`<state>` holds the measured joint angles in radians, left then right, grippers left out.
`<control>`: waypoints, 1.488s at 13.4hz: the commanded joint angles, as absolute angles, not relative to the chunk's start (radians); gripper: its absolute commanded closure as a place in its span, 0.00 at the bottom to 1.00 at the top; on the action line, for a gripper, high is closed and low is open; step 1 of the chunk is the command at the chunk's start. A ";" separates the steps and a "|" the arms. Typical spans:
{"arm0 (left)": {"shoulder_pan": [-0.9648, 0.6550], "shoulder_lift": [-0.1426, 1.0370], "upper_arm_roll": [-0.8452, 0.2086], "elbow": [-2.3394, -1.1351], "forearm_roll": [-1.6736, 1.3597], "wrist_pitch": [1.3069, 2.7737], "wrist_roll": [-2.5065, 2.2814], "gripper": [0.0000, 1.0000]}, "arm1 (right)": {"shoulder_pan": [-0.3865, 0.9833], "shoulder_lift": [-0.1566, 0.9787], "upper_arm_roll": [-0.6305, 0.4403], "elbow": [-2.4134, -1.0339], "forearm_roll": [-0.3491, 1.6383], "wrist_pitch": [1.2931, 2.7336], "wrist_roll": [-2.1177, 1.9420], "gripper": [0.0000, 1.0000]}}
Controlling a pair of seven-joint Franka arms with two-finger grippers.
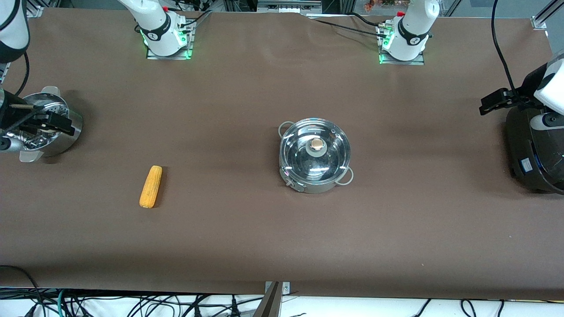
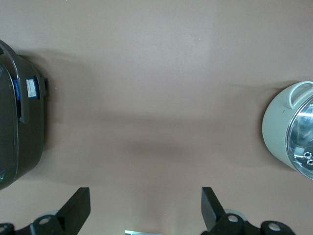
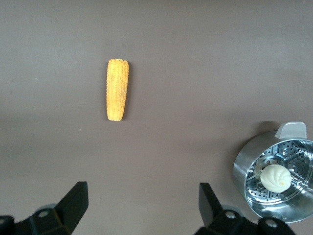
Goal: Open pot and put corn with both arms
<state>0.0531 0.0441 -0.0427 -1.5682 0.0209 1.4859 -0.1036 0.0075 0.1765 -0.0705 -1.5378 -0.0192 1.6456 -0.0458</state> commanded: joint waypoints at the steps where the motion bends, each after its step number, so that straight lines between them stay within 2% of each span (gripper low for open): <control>1: 0.058 0.043 -0.043 -1.559 0.000 1.471 -0.103 0.00 | 0.009 0.207 -0.071 -1.516 -0.017 1.660 -0.046 0.00; 7: 0.055 0.046 -0.048 -1.557 -0.002 1.471 -0.103 0.00 | 0.032 0.307 -0.069 -1.519 -0.011 1.749 -0.038 0.00; 14: 0.000 0.063 -0.057 -1.569 -0.018 1.479 -0.164 0.00 | 0.106 0.443 -0.069 -1.552 0.015 1.928 0.072 0.00; 17: -0.020 0.106 -0.100 -1.568 -0.095 1.521 -0.220 0.00 | 0.138 0.485 -0.069 -1.620 0.023 2.066 0.112 0.00; 20: -0.063 0.143 -0.188 -1.568 -0.094 1.592 -0.403 0.00 | 0.149 0.523 -0.069 -1.626 0.023 2.101 0.135 0.00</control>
<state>-0.0312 0.1225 -0.1508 -1.5746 -0.0794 1.5587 -0.2990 0.1429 0.5156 -0.0655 -1.6141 0.0056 2.0710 0.1201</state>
